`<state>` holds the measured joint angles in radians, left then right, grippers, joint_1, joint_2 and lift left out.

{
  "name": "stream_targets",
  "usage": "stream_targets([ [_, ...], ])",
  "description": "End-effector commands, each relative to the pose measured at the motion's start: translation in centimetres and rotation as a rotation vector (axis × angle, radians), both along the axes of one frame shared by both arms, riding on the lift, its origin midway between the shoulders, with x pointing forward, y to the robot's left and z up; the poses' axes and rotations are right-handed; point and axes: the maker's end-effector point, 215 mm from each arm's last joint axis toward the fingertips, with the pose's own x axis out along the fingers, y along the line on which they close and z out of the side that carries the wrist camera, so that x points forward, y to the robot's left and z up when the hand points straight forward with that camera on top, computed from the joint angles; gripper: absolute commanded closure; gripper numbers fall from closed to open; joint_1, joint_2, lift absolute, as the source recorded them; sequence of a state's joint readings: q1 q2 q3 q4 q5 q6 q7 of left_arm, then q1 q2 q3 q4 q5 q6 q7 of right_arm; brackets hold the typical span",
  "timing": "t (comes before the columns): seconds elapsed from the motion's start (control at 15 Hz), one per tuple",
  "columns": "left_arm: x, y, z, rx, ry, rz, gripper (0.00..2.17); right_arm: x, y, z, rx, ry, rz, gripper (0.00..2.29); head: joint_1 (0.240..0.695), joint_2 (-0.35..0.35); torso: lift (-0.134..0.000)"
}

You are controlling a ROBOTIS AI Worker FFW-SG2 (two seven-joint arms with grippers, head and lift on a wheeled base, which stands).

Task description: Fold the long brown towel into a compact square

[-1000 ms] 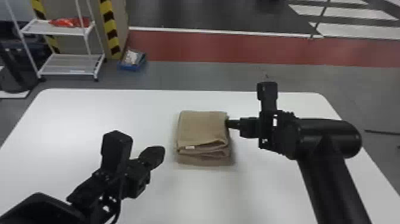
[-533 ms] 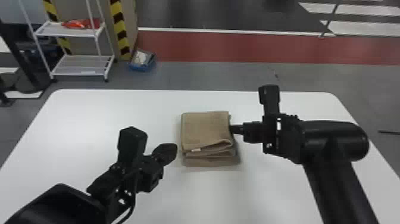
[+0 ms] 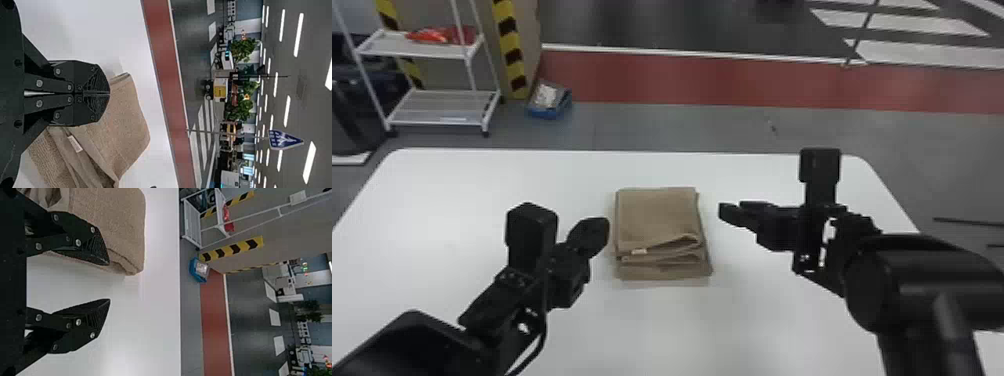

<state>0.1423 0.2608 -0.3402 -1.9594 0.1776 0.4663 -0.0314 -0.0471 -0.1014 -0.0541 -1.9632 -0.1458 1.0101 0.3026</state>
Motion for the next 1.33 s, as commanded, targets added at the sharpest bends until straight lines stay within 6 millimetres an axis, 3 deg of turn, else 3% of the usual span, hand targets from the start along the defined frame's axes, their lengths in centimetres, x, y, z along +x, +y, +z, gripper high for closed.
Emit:
stream_targets([
  [0.0,-0.1,-0.5,0.0,-0.002,0.000,-0.008,1.37,1.0,1.7,2.2,0.017,-0.102,0.040,0.20,0.695,-0.127,-0.118],
  [0.07,-0.1,-0.5,0.0,-0.002,0.001,-0.005,1.37,1.1,3.2,1.8,0.022,-0.117,0.070,0.36,0.695,-0.123,-0.118],
  [0.13,0.0,-0.1,-0.1,-0.001,0.002,0.001,1.37,1.0,4.6,0.9,0.026,-0.110,0.100,0.76,0.695,-0.117,-0.118],
  [0.27,0.0,0.5,-0.5,0.000,0.010,0.011,1.38,0.6,6.4,-1.1,0.023,-0.076,0.133,2.24,0.695,-0.087,-0.118],
  [0.67,0.2,1.7,-0.1,-0.006,0.002,0.031,1.38,-1.9,9.2,-5.5,-0.001,-0.025,0.194,2.25,0.695,-0.027,-0.118],
  [0.93,0.2,1.4,0.1,-0.011,0.001,0.026,1.38,-3.1,9.3,-7.7,-0.015,-0.033,0.192,2.25,0.695,-0.014,-0.118],
  [1.13,0.2,1.2,0.1,-0.010,-0.001,0.023,1.38,-2.9,9.5,-6.9,-0.009,-0.059,0.199,2.21,0.695,-0.016,-0.118],
  [1.2,0.3,1.3,0.2,-0.011,-0.002,0.025,1.38,-2.6,9.5,-5.7,-0.004,-0.097,0.198,1.99,0.695,-0.016,-0.118],
  [1.27,0.4,1.4,0.2,-0.011,-0.003,0.026,1.38,-2.5,9.5,-3.8,0.006,-0.142,0.194,1.62,0.695,-0.016,-0.118],
])
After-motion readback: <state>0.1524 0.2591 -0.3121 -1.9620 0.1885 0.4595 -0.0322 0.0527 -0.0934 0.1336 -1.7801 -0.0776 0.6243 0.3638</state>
